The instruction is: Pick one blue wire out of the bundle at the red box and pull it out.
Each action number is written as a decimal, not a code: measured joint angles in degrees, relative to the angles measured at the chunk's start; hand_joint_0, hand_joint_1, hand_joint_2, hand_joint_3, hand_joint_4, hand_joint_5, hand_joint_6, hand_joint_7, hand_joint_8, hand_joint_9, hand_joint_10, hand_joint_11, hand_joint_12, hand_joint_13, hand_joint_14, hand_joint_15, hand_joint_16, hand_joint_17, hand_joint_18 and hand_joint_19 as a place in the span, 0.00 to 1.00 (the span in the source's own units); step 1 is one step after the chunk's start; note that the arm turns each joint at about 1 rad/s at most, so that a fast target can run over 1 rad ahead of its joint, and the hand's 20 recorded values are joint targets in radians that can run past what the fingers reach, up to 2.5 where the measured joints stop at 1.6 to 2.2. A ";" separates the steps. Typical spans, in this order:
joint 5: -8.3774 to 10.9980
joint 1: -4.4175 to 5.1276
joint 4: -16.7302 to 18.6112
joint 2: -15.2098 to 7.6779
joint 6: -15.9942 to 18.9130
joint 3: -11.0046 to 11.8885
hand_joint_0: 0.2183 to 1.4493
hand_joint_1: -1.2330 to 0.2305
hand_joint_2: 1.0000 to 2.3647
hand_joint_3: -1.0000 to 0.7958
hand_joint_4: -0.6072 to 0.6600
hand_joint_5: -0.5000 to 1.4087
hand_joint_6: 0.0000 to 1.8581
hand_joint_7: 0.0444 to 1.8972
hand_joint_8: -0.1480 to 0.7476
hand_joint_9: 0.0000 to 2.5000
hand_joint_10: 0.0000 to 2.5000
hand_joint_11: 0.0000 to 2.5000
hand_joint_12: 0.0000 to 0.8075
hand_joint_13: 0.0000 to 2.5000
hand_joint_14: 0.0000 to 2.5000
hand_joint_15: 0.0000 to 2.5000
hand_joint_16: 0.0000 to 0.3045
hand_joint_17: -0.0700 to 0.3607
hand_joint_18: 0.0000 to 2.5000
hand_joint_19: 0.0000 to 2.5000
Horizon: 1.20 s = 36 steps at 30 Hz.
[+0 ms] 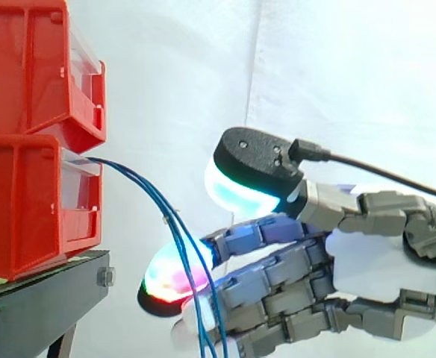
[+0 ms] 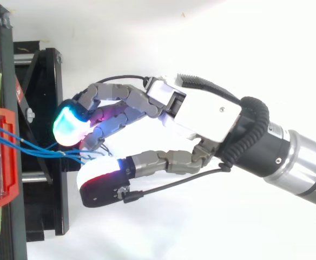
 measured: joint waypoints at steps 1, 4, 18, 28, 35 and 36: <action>-0.02 0.04 0.18 -0.56 0.31 0.37 0.27 0.40 0.00 0.29 0.80 0.21 0.27 0.52 0.53 0.38 0.00 0.16 0.52 0.30 0.00 0.12 0.19 0.46 0.27 0.18; -0.09 0.31 0.98 -1.82 1.79 1.27 0.27 0.40 0.00 0.29 0.79 0.21 0.27 0.53 0.53 0.38 0.00 0.17 0.52 0.30 0.01 0.12 0.19 0.46 0.27 0.18; -0.70 0.07 1.02 -2.25 6.64 2.35 0.28 0.40 0.01 0.33 0.73 0.21 0.27 0.61 0.53 0.38 0.00 0.17 0.52 0.30 0.00 0.13 0.18 0.46 0.28 0.18; -2.26 -0.52 0.10 -1.93 8.37 3.51 0.30 0.37 0.01 0.39 0.67 0.19 0.36 0.57 0.54 0.37 0.01 0.19 0.52 0.30 0.00 0.13 0.19 0.46 0.28 0.18; -2.65 -0.91 -1.27 -1.20 8.57 3.56 0.31 0.35 0.01 0.44 0.65 0.17 0.44 0.48 0.54 0.36 0.01 0.22 0.52 0.30 0.01 0.13 0.19 0.46 0.29 0.18; -2.66 -0.93 -1.36 -1.18 8.56 3.57 0.31 0.35 0.01 0.43 0.65 0.17 0.44 0.48 0.55 0.36 0.01 0.22 0.52 0.30 0.01 0.14 0.19 0.46 0.29 0.18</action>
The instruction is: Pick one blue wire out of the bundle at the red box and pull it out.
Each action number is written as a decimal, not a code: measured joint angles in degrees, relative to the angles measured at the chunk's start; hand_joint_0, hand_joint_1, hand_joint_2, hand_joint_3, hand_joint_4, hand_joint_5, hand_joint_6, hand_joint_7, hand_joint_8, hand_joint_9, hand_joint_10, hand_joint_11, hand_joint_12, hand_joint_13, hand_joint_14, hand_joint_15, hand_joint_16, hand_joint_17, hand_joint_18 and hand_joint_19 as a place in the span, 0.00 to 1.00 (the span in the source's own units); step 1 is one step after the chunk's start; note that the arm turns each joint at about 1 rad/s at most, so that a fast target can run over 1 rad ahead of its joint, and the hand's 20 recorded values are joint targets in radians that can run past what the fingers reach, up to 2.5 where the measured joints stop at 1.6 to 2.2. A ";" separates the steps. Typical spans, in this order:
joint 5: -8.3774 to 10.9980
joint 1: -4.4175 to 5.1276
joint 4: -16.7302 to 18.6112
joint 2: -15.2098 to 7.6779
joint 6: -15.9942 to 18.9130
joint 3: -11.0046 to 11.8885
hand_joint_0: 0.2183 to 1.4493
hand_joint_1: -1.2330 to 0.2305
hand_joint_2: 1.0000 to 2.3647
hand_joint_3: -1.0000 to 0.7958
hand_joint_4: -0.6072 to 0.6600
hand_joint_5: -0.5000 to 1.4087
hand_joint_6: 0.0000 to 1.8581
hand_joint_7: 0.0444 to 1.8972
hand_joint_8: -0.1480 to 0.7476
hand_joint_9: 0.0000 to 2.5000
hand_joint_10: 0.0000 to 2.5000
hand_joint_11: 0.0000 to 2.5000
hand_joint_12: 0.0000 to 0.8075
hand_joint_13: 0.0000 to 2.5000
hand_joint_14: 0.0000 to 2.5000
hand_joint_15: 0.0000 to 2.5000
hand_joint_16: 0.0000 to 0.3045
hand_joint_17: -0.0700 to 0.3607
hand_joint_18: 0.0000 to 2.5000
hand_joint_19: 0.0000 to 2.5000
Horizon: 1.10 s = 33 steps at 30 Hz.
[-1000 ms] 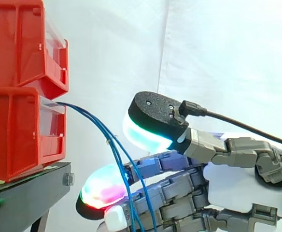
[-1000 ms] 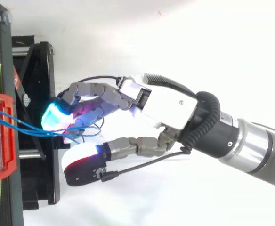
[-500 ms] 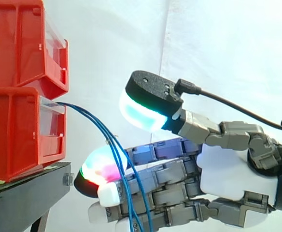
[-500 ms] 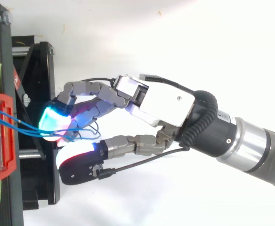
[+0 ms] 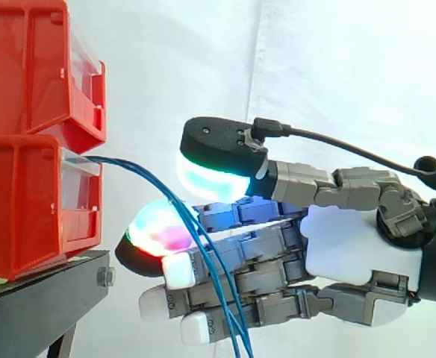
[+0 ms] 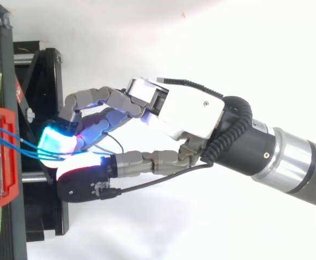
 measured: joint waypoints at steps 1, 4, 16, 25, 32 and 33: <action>-0.01 -0.01 -0.06 0.02 0.00 0.01 0.31 0.35 0.01 0.43 0.65 0.17 0.44 0.48 0.54 0.36 0.01 0.23 0.52 0.30 0.01 0.14 0.19 0.46 0.29 0.18; -0.03 -0.08 -0.19 0.04 0.03 0.04 0.32 0.34 0.01 0.43 0.65 0.16 0.45 0.46 0.54 0.35 0.01 0.23 0.52 0.30 0.01 0.14 0.19 0.46 0.30 0.18; -0.44 -0.61 -0.27 0.16 0.10 0.14 0.34 0.30 0.02 0.47 0.60 0.15 0.50 0.41 0.55 0.36 0.01 0.32 0.52 0.31 0.01 0.15 0.19 0.46 0.32 0.18; -0.94 -0.83 -2.39 1.33 0.14 0.15 0.36 0.34 0.01 0.48 0.51 0.15 0.50 0.54 0.55 0.36 0.01 0.30 0.53 0.32 0.01 0.15 0.19 0.47 0.32 0.19; -0.90 -0.84 -4.21 2.06 0.18 0.15 0.45 0.28 0.01 0.38 0.52 0.14 0.49 0.50 0.51 0.32 0.01 0.29 0.51 0.31 0.01 0.15 0.19 0.46 0.32 0.17; -0.90 -0.84 -4.34 2.14 0.18 0.15 0.47 0.28 0.01 0.37 0.55 0.14 0.50 0.50 0.51 0.32 0.01 0.29 0.51 0.31 0.01 0.15 0.19 0.46 0.31 0.17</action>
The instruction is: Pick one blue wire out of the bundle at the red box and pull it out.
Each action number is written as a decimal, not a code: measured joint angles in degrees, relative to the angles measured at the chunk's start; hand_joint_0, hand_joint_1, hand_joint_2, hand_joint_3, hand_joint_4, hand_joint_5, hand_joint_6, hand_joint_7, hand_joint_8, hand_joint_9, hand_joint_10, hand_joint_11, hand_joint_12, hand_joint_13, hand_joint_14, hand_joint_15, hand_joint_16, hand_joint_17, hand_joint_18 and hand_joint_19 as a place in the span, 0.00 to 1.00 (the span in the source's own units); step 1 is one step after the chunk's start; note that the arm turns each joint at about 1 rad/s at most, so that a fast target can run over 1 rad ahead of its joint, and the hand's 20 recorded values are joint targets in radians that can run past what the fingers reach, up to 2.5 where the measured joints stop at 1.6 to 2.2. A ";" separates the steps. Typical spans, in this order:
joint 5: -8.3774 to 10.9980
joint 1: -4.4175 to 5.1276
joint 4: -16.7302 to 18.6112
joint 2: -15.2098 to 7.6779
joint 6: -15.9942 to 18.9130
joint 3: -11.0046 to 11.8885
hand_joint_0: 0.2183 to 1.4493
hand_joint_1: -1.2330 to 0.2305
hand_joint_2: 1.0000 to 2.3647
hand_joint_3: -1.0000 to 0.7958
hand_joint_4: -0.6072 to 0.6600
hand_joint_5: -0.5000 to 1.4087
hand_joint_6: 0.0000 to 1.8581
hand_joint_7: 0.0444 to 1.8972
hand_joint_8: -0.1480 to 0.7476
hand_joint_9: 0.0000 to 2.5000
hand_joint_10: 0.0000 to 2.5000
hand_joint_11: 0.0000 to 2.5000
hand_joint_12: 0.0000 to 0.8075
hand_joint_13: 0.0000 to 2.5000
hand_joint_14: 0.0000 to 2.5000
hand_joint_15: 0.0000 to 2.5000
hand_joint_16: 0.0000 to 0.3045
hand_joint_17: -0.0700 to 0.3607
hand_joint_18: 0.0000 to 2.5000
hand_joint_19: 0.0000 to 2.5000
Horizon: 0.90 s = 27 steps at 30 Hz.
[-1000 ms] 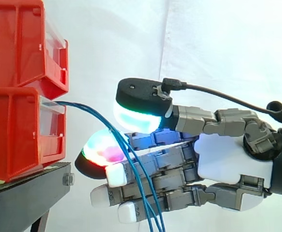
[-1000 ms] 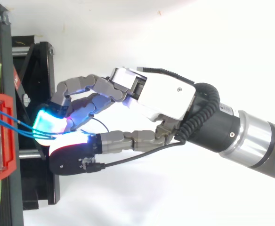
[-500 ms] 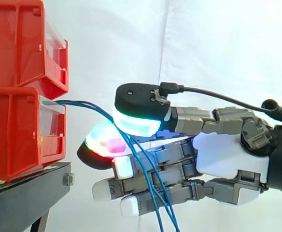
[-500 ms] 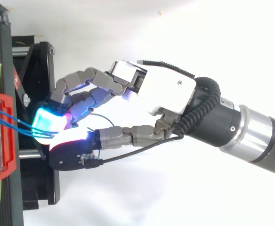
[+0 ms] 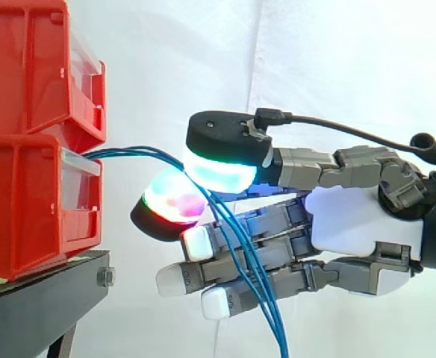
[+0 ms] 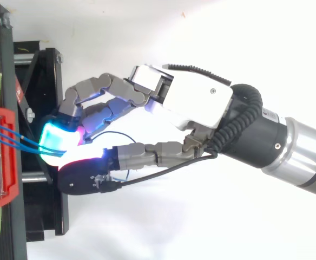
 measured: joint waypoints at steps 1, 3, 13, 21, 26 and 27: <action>0.01 0.00 -0.11 0.07 0.00 0.00 0.48 0.28 0.01 0.35 0.55 0.14 0.50 0.49 0.50 0.32 0.01 0.29 0.51 0.31 0.01 0.14 0.18 0.46 0.31 0.18; 0.00 0.00 -0.27 0.19 0.00 0.00 0.49 0.29 0.00 0.30 0.55 0.13 0.50 0.47 0.49 0.30 0.01 0.29 0.50 0.31 0.01 0.15 0.18 0.45 0.32 0.17; 0.00 0.00 -0.41 0.24 0.00 0.00 0.27 0.28 0.00 0.28 0.65 0.13 0.50 0.47 0.52 0.29 0.01 0.30 0.53 0.31 0.01 0.15 0.20 0.47 0.33 0.17; 0.08 -0.01 -0.41 0.24 0.03 0.00 0.30 0.43 0.00 0.28 0.63 0.15 0.50 0.48 0.55 0.33 0.01 0.30 0.53 0.32 0.01 0.16 0.19 0.47 0.32 0.20; 0.02 0.00 -0.34 0.23 0.01 0.00 0.31 0.45 0.01 0.35 0.62 0.15 0.50 0.50 0.56 0.35 0.01 0.30 0.53 0.33 0.01 0.17 0.19 0.47 0.33 0.21; 0.02 0.00 -0.34 0.23 0.00 0.00 0.31 0.44 0.01 0.36 0.62 0.15 0.51 0.50 0.56 0.35 0.01 0.30 0.53 0.33 0.01 0.17 0.19 0.47 0.33 0.21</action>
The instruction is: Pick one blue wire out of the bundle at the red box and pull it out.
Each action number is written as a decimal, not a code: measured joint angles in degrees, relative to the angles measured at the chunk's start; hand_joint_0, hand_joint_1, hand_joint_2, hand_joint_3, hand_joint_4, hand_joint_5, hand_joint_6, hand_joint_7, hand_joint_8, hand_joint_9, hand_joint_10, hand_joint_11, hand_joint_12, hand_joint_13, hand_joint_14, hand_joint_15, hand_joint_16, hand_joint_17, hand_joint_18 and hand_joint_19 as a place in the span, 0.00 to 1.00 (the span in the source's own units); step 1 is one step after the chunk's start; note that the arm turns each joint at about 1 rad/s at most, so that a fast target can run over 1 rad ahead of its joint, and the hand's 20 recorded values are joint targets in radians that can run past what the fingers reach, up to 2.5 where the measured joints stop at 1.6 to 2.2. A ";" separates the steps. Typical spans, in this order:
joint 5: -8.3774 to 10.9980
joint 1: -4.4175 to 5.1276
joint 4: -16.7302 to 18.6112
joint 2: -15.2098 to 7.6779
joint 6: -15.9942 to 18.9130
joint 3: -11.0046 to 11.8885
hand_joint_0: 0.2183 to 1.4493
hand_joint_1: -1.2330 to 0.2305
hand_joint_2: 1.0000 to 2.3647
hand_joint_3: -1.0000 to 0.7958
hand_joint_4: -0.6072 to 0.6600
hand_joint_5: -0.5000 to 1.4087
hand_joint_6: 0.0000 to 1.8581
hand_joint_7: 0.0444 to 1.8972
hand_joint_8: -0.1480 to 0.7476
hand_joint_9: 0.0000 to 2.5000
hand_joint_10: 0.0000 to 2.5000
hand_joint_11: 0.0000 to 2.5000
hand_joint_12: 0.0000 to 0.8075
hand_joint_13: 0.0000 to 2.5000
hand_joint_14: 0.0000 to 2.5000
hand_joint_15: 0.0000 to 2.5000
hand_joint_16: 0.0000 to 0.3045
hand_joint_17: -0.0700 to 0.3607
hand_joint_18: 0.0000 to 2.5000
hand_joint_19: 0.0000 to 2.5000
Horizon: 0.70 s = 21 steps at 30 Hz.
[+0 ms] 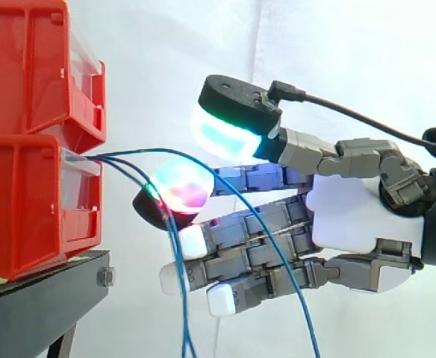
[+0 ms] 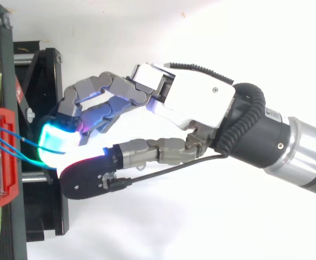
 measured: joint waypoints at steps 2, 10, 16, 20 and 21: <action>-0.01 -0.01 0.01 0.01 0.00 0.00 0.32 0.42 0.01 0.38 0.62 0.16 0.51 0.50 0.56 0.35 0.01 0.30 0.53 0.33 0.01 0.17 0.19 0.47 0.33 0.21; 0.00 -0.01 0.01 0.00 0.00 0.00 0.32 0.38 0.01 0.44 0.57 0.16 0.51 0.53 0.57 0.37 0.01 0.31 0.53 0.34 0.01 0.17 0.19 0.47 0.34 0.21; 0.11 -0.01 0.01 0.01 0.00 0.00 0.32 0.38 0.02 0.48 0.56 0.17 0.51 0.55 0.57 0.38 0.01 0.31 0.53 0.34 0.01 0.18 0.19 0.47 0.34 0.21; 0.14 0.00 -0.17 0.10 0.50 0.00 0.31 0.37 0.02 0.51 0.55 0.18 0.51 0.57 0.59 0.39 0.01 0.31 0.55 0.35 0.01 0.17 0.20 0.48 0.35 0.21; 0.12 0.00 -0.43 0.20 0.72 0.00 0.31 0.37 0.02 0.52 0.55 0.18 0.51 0.58 0.59 0.39 0.01 0.30 0.55 0.35 0.01 0.17 0.20 0.48 0.35 0.21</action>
